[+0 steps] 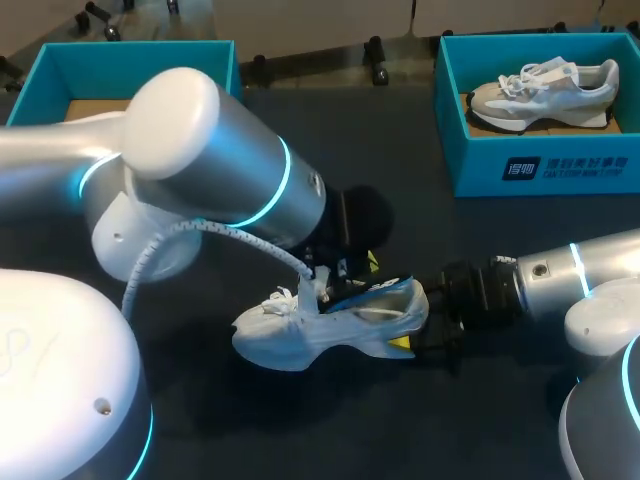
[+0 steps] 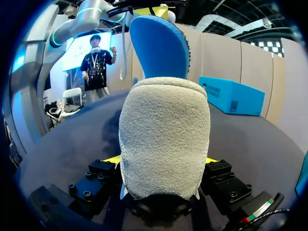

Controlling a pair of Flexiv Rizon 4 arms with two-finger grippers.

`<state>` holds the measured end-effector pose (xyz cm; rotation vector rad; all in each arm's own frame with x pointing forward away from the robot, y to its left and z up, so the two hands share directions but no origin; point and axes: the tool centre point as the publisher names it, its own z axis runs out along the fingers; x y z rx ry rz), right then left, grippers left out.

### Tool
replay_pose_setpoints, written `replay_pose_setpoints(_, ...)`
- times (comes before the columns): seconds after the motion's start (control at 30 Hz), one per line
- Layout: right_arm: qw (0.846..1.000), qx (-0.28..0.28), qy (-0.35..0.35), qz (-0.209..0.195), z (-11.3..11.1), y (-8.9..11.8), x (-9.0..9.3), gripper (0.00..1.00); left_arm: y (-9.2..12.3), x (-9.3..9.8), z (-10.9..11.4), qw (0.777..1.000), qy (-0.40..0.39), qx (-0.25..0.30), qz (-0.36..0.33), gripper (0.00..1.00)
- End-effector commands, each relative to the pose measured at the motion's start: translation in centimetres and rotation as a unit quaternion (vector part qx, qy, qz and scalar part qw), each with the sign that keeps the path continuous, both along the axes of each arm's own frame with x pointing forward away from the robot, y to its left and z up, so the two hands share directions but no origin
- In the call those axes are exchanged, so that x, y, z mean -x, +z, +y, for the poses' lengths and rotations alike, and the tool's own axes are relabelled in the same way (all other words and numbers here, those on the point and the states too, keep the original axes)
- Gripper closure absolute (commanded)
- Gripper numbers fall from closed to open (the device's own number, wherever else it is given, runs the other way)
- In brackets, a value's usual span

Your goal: Take the shoe out of the shoebox, open the shoe tongue, remove and reinsert the insole, then place the shoe into the shoebox

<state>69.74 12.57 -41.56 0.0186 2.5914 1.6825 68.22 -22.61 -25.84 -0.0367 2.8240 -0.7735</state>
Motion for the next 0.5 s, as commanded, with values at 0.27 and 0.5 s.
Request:
replay_pose_setpoints(0.27,1.0,0.002,-0.001,-0.001,0.2,-0.5,0.3,1.0,1.6,1.1,3.1,1.0,-0.015,0.014,0.006,1.0)
replay_pose_setpoints(0.5,1.0,0.002,-0.001,-0.001,0.2,-0.5,0.3,1.0,0.9,2.1,4.0,0.999,-0.021,0.028,0.008,0.88)
